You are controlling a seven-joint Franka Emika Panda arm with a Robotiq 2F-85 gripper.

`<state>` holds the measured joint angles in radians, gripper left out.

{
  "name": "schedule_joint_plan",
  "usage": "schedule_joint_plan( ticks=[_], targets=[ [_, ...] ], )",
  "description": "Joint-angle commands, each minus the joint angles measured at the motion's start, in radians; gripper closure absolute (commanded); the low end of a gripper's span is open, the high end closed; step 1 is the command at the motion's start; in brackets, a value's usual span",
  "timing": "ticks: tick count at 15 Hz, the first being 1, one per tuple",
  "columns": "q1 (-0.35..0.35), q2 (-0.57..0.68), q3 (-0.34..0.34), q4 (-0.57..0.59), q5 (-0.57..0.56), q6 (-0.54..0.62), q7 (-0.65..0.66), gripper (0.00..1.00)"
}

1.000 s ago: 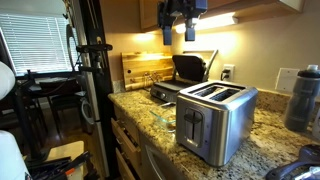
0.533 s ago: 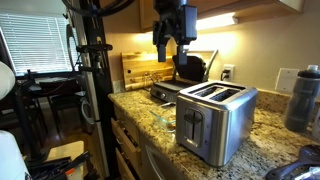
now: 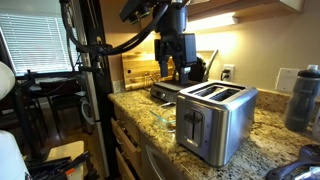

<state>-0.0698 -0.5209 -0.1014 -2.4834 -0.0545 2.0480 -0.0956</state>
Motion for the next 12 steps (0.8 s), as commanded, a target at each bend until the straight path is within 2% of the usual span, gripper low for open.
schedule_joint_plan(
  ticks=[1,2,10,12],
  targets=[
    [-0.006,-0.020,-0.014,-0.059,0.013,0.083,-0.010,0.00],
    [-0.004,0.001,-0.001,-0.019,0.002,0.034,-0.002,0.00],
    [-0.003,0.006,0.000,-0.021,0.002,0.038,-0.002,0.00],
    [0.000,0.005,0.002,-0.044,0.005,0.075,-0.001,0.00]
  ],
)
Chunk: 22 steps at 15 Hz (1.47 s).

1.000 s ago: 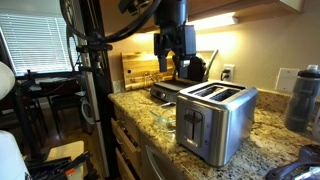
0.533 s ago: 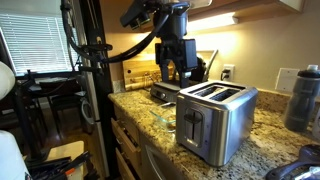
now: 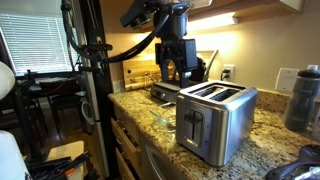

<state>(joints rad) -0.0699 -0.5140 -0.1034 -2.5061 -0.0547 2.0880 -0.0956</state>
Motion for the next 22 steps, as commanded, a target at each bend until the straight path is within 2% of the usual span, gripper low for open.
schedule_joint_plan(
  ticks=[1,12,13,14,22],
  targets=[
    [0.000,0.000,0.005,-0.027,0.005,0.040,0.001,0.00],
    [0.002,0.050,-0.007,-0.103,0.010,0.203,-0.027,0.00],
    [0.001,0.055,-0.008,-0.108,0.010,0.212,-0.029,0.07],
    [0.001,0.059,-0.011,-0.115,0.012,0.226,-0.034,0.26],
    [0.003,0.094,-0.038,-0.155,0.021,0.338,-0.087,0.80]
  ],
)
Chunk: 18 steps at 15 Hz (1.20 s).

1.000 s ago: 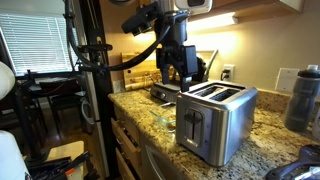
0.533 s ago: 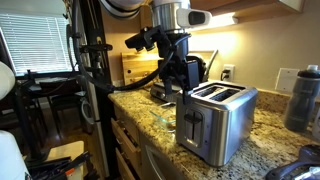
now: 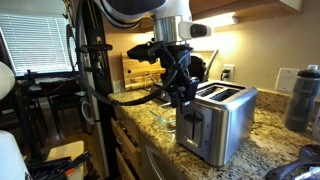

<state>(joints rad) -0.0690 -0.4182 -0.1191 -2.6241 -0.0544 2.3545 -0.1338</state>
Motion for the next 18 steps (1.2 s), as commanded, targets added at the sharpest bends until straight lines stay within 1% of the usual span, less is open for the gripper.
schedule_joint_plan(
  ticks=[1,2,4,5,7,10,13,18],
  targets=[
    [0.004,0.002,-0.029,-0.042,0.024,0.091,-0.061,0.86],
    [0.014,0.009,-0.045,-0.050,0.045,0.119,-0.092,0.93],
    [0.027,0.023,-0.070,-0.059,0.085,0.157,-0.146,0.99],
    [0.032,0.028,-0.080,-0.063,0.106,0.172,-0.173,1.00],
    [0.050,0.031,-0.111,-0.074,0.164,0.208,-0.252,1.00],
    [0.087,0.042,-0.157,-0.083,0.244,0.266,-0.381,0.97],
    [0.128,0.048,-0.198,-0.082,0.315,0.291,-0.487,0.96],
    [0.152,0.085,-0.227,-0.080,0.377,0.302,-0.630,0.96]
  ],
)
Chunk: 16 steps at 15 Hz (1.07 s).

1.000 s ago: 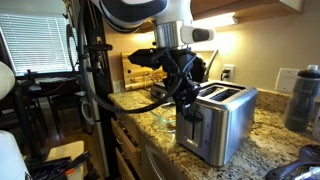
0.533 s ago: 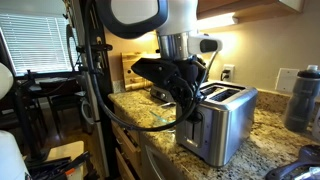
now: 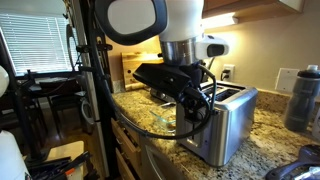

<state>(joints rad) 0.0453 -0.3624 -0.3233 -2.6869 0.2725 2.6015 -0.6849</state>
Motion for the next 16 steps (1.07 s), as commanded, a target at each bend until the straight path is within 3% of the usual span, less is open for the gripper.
schedule_joint_plan(
  ticks=[1,13,16],
  targets=[
    [0.042,0.046,-0.023,-0.020,0.061,0.063,-0.096,0.96],
    [0.104,0.232,-0.004,-0.029,0.233,0.184,-0.345,0.97],
    [0.066,0.210,0.018,0.013,0.177,0.118,-0.264,0.97]
  ],
)
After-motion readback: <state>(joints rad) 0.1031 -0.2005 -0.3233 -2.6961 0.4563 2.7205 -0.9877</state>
